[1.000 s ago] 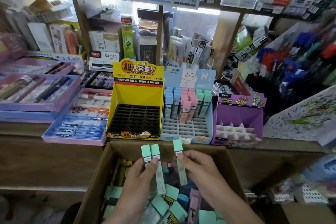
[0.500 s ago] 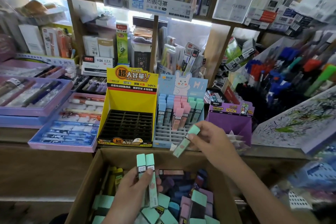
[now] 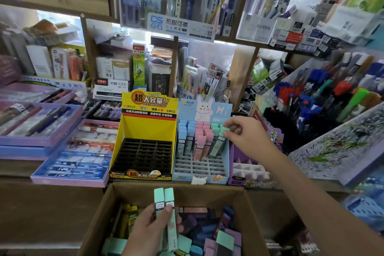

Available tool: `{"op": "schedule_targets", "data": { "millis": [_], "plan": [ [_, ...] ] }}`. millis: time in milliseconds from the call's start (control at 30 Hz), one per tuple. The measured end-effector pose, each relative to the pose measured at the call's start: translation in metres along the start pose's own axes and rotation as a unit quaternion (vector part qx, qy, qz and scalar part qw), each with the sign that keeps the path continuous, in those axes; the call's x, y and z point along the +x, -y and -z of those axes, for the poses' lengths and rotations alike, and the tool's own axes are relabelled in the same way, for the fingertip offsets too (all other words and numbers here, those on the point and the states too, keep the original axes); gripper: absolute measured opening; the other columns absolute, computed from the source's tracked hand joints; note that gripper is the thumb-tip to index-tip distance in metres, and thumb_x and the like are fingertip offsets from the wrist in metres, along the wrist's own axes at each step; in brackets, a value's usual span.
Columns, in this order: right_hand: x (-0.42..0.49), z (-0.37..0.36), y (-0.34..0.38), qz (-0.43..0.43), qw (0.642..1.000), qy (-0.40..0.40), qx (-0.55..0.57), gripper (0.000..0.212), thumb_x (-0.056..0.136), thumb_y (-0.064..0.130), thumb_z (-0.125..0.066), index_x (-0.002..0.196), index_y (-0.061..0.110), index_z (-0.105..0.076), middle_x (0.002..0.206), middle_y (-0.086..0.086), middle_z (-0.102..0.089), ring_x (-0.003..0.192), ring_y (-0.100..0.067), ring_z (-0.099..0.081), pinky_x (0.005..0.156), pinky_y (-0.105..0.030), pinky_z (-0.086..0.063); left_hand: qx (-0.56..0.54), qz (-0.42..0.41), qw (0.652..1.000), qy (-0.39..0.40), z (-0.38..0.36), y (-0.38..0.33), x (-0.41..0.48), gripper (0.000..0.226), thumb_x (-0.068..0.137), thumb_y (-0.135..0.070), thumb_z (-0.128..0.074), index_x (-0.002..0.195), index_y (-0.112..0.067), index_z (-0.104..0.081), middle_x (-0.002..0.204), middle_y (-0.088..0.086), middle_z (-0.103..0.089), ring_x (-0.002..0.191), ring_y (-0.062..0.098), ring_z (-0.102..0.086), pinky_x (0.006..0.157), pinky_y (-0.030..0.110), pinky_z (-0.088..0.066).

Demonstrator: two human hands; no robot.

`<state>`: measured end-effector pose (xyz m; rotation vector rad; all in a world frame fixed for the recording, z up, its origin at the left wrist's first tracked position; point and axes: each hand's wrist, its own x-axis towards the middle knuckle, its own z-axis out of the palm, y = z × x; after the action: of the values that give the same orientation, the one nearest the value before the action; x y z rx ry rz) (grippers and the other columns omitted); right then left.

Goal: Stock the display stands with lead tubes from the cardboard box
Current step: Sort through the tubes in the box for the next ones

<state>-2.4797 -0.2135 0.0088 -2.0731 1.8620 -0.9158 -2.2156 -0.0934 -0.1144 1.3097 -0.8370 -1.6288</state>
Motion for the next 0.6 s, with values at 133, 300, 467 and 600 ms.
{"op": "schedule_targets", "data": {
  "millis": [133, 300, 467, 600],
  "plan": [
    [0.011, -0.001, -0.002, 0.011, 0.997, -0.009, -0.074, 0.012, 0.092, 0.015, -0.074, 0.104, 0.014, -0.075, 0.074, 0.012, -0.058, 0.064, -0.001, -0.050, 0.059, -0.011, -0.035, 0.008, -0.001, 1.000, -0.001, -0.001, -0.001, 0.000, 0.017, 0.097, -0.020, -0.064, 0.105, -0.007, -0.072, 0.083, 0.019, -0.077, 0.073, 0.032, -0.076, 0.055, 0.028, -0.058],
    [0.018, 0.001, -0.006, 0.023, 0.994, -0.002, -0.109, 0.016, 0.091, 0.017, -0.075, 0.106, 0.011, -0.078, 0.091, 0.002, -0.069, 0.071, 0.005, -0.049, 0.062, -0.002, -0.035, -0.007, -0.016, 1.000, 0.003, -0.001, -0.003, -0.003, 0.015, 0.097, -0.011, -0.063, 0.101, 0.001, -0.072, 0.078, 0.022, -0.075, 0.059, 0.027, -0.074, 0.047, 0.022, -0.054],
    [0.020, 0.006, -0.008, 0.033, 0.993, 0.018, -0.115, 0.014, 0.091, 0.017, -0.076, 0.105, 0.015, -0.078, 0.094, 0.002, -0.070, 0.074, 0.005, -0.049, 0.063, -0.004, -0.035, -0.014, -0.035, 0.999, 0.014, -0.002, -0.007, -0.007, 0.011, 0.097, -0.007, -0.062, 0.097, -0.003, -0.072, 0.068, 0.015, -0.075, 0.050, 0.016, -0.071, 0.041, 0.016, -0.050],
    [0.020, 0.009, -0.010, 0.037, 0.995, 0.029, -0.090, 0.015, 0.088, 0.012, -0.078, 0.100, 0.020, -0.072, 0.088, 0.004, -0.065, 0.067, 0.003, -0.050, 0.060, -0.006, -0.036, -0.039, -0.025, 0.999, 0.027, 0.000, -0.007, -0.006, 0.013, 0.097, -0.006, -0.061, 0.102, 0.001, -0.071, 0.083, 0.032, -0.072, 0.057, 0.030, -0.072, 0.047, 0.025, -0.056]
  ]
}}
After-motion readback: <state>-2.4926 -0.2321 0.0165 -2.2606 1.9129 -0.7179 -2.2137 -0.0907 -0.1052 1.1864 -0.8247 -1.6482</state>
